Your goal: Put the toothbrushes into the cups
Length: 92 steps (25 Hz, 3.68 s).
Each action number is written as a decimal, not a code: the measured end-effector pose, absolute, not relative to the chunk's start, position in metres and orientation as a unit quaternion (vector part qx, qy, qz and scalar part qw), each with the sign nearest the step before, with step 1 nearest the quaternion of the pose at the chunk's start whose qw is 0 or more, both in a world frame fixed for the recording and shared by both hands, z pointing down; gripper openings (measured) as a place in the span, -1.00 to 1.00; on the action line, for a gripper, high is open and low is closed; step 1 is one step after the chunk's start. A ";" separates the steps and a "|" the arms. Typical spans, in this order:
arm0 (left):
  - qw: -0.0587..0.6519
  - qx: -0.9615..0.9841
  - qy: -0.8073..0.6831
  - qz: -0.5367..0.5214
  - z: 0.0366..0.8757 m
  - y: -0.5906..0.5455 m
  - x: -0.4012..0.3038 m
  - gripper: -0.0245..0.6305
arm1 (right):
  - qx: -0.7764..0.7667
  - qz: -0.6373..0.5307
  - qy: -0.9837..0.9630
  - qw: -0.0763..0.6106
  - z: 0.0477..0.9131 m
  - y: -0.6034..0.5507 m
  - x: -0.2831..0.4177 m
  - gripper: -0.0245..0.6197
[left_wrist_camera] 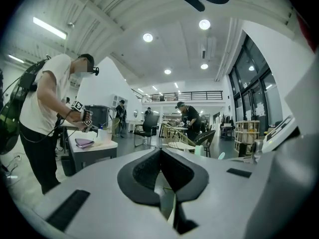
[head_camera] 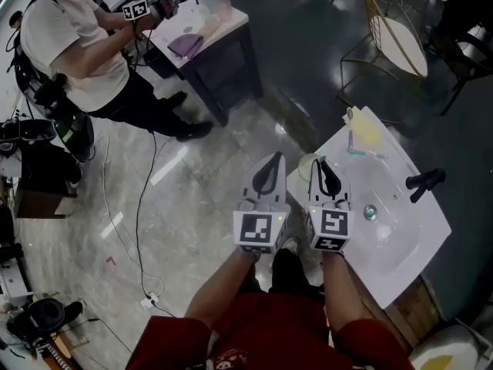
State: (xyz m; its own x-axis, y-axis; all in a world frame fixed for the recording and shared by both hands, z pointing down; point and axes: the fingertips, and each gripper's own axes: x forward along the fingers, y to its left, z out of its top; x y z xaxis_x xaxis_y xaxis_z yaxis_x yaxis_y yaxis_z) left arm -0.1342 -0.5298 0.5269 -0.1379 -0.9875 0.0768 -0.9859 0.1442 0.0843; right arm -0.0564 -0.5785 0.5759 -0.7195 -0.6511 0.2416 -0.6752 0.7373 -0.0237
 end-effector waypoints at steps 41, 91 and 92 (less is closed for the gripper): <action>0.047 0.667 -0.743 0.015 0.517 -0.517 -0.119 -0.84 | 0.357 0.057 -0.919 0.156 0.592 -0.567 -0.051 -0.59; 0.000 0.903 -0.426 -0.058 0.414 -0.472 0.119 -0.84 | 0.731 -0.054 -0.679 0.041 0.410 -0.428 0.235 -0.60; -0.003 0.906 -0.420 -0.056 0.413 -0.469 0.123 -0.84 | 0.736 -0.054 -0.674 0.039 0.409 -0.423 0.238 -0.60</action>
